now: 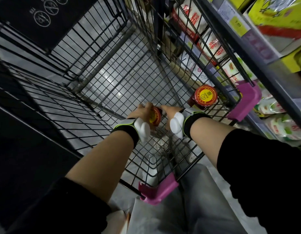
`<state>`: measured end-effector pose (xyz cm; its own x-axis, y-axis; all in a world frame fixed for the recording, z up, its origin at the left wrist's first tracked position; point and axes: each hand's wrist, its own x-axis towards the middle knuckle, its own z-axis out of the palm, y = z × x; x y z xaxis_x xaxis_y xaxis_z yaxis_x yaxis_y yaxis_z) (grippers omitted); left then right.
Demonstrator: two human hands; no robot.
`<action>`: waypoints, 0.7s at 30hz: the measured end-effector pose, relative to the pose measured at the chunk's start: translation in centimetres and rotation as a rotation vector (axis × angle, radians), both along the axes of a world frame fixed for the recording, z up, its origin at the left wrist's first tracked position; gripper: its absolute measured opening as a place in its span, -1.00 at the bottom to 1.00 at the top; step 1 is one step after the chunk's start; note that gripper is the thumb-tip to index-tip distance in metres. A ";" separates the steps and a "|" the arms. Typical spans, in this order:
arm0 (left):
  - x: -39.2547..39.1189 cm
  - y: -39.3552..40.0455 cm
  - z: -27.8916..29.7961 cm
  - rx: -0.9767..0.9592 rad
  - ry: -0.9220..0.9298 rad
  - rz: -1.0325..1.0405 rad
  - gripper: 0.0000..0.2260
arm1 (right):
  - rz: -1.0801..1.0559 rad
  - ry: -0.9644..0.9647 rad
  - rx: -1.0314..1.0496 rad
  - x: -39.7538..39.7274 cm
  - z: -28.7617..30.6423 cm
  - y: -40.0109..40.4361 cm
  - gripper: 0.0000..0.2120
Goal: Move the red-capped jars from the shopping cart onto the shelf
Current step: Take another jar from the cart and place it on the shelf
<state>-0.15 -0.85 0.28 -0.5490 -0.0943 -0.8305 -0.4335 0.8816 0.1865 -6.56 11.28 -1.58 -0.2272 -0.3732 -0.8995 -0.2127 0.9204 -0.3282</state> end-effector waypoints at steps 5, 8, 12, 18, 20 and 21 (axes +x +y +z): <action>-0.8 -0.7 -0.5 0.046 0.002 0.062 -0.18 | -0.031 0.006 -0.022 -0.1 -0.1 -1.0 -0.45; -0.7 -0.6 -0.6 0.121 0.011 0.159 -0.27 | -0.055 0.042 -0.037 0.4 -0.3 -1.6 -0.41; -0.5 -0.5 -0.7 0.207 0.039 0.279 -0.35 | -0.066 0.088 -0.057 0.6 -0.3 -1.4 -0.35; -0.1 -1.2 -0.9 0.329 0.040 0.383 -0.33 | -0.082 0.058 -0.094 -0.1 -0.1 -1.0 -0.36; -0.1 -1.8 -0.6 0.397 0.023 0.436 -0.32 | -0.138 0.043 -0.123 -0.2 -0.4 -0.7 -0.33; -0.1 -2.1 -0.4 0.423 0.015 0.459 -0.30 | -0.164 0.026 -0.133 -0.3 -0.3 -0.6 -0.34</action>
<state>-0.27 -2.90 -0.15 -0.5425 0.0118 -0.8399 -0.7451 0.4550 0.4877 -6.88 10.64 -1.85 -0.3168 -0.4443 -0.8380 -0.0737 0.8923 -0.4453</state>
